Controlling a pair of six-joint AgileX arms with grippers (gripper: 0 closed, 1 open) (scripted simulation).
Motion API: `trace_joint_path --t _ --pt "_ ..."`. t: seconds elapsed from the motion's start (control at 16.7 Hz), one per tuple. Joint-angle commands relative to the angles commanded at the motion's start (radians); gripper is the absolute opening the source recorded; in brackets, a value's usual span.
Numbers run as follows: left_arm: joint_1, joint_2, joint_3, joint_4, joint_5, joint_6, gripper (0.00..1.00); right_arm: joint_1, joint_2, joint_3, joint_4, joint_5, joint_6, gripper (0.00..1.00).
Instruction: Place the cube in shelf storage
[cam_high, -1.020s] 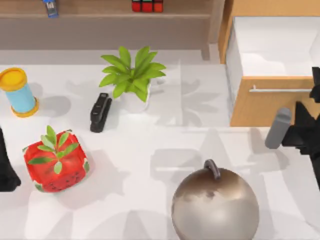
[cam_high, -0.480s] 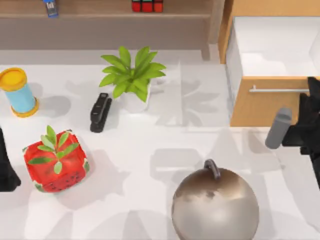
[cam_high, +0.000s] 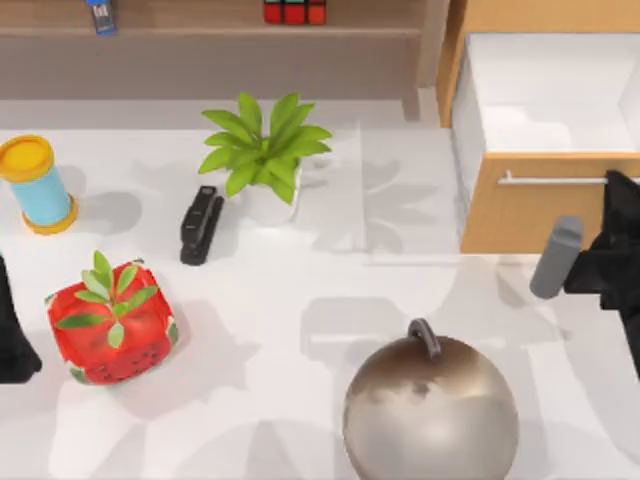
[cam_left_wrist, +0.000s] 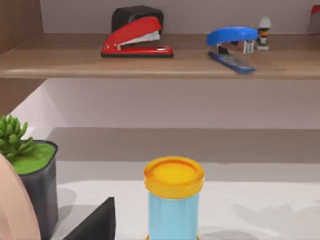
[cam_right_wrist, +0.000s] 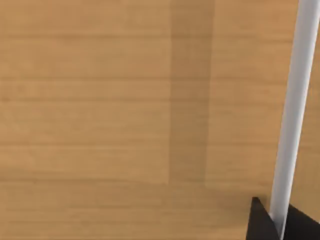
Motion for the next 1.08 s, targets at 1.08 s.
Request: trace_joint_path --t 1.08 --pt "0.0 0.0 0.0 0.0 0.0 0.0 1.0 -0.069 0.079 0.247 -0.174 -0.069 0.002 0.0"
